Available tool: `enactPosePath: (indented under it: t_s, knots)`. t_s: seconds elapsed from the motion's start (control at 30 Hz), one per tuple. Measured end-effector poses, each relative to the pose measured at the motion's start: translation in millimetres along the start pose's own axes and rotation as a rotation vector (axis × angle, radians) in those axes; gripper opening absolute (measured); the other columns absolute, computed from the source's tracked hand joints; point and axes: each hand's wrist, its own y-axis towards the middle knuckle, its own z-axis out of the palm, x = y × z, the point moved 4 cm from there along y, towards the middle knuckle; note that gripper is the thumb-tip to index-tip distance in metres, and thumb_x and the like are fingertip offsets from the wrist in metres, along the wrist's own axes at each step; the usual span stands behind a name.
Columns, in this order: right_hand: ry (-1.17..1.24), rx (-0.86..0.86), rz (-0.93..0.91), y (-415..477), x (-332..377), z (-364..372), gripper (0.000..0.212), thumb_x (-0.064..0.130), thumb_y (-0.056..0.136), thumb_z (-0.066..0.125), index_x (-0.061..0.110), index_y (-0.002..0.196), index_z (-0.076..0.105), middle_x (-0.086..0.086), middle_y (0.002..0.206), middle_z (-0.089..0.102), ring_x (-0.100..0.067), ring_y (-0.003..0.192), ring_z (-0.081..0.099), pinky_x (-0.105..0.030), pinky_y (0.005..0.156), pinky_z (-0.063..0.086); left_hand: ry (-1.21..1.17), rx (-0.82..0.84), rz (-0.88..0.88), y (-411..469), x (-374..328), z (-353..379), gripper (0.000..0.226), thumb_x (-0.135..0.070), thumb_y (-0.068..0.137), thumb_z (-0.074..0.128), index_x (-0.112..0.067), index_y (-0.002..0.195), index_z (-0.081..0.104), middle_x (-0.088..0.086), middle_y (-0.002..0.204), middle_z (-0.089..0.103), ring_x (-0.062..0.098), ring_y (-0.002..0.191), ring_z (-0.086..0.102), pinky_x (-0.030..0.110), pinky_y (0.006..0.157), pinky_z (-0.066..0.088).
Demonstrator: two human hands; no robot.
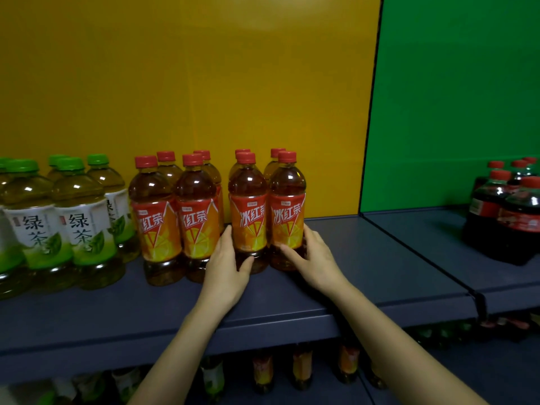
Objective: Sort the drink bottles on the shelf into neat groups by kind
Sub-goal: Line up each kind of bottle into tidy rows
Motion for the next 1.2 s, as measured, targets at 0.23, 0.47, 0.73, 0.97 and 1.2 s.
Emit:
enactPosePath:
  t_s: [0.23,0.47,0.73,0.97,1.2]
  knots:
    - [-0.22,-0.049,0.007,-44.2,-7.9,-60.6,0.03,0.033,0.089,0.056,0.024,0.118,0.056,0.008,0.121,0.057,-0.01,0.112,0.054,-0.039,0.094,0.046,0.281,-0.173,0.346,-42.2,-52.6,-11.2,0.032,-0.016,0.08,0.069,-0.012,0.11,0.058,0.0,0.104,0.062,0.018,0.097,0.06,0.021,0.071,0.042]
    - [-0.372,-0.227,0.048,-113.4,-34.7,-156.0,0.021,0.037,0.089,0.053,0.035,0.11,0.057,0.023,0.106,0.059,0.002,0.103,0.055,-0.032,0.089,0.049,0.267,-0.061,0.619,-58.9,-113.5,40.0,0.024,-0.037,0.083,0.045,-0.021,0.083,0.064,-0.012,0.076,0.062,0.005,0.08,0.051,0.019,0.062,0.04]
    - [-0.467,-0.358,0.168,-195.3,-97.2,-274.3,0.018,0.036,0.087,0.055,0.035,0.105,0.059,0.026,0.098,0.058,0.001,0.095,0.059,-0.031,0.079,0.052,0.168,0.043,0.655,-90.3,-185.2,135.4,0.021,-0.041,0.084,0.042,-0.03,0.079,0.059,-0.019,0.069,0.055,0.003,0.074,0.049,0.015,0.06,0.035]
    - [-0.521,-0.312,0.233,-234.8,-152.2,-361.9,0.018,0.029,0.089,0.057,0.03,0.107,0.06,0.02,0.098,0.06,-0.001,0.095,0.059,-0.022,0.081,0.05,0.151,0.137,0.621,-116.1,-250.6,215.8,0.025,-0.047,0.084,0.039,-0.032,0.08,0.06,-0.021,0.071,0.055,-0.001,0.071,0.052,0.011,0.051,0.038]
    - [-0.503,-0.256,0.168,-219.9,-189.1,-411.7,0.016,0.028,0.09,0.056,0.03,0.105,0.061,0.021,0.097,0.059,0.001,0.092,0.059,-0.02,0.078,0.05,0.163,0.093,0.554,-111.0,-287.3,256.0,0.025,-0.045,0.083,0.041,-0.03,0.078,0.06,-0.02,0.071,0.056,-0.002,0.069,0.052,0.005,0.052,0.03]
